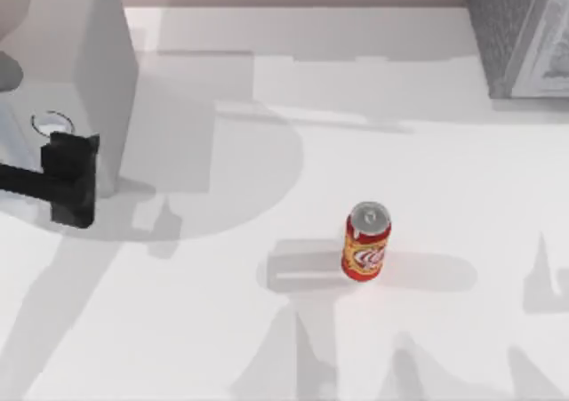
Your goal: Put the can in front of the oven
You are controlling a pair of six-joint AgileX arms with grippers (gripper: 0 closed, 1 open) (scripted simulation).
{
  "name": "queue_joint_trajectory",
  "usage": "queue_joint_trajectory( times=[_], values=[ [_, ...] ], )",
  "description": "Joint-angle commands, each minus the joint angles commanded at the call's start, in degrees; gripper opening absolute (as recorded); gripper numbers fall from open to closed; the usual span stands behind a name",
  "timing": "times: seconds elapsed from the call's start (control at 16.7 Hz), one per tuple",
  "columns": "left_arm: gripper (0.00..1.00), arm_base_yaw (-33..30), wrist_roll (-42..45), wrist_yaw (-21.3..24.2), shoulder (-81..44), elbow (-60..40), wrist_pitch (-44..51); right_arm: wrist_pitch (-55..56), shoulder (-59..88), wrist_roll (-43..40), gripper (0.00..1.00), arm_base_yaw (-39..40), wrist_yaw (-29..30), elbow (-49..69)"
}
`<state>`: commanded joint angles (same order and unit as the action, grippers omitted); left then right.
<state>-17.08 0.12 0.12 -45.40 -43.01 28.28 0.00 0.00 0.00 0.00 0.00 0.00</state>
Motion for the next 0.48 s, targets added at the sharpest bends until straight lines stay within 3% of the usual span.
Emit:
queue_joint_trajectory(
  times=[0.48],
  values=[
    [1.0, -16.9, -0.9, 0.0, -47.7, -45.8, 29.2, 0.0, 0.0, 0.0, 1.0, 0.0, 0.0, 0.0]
  ],
)
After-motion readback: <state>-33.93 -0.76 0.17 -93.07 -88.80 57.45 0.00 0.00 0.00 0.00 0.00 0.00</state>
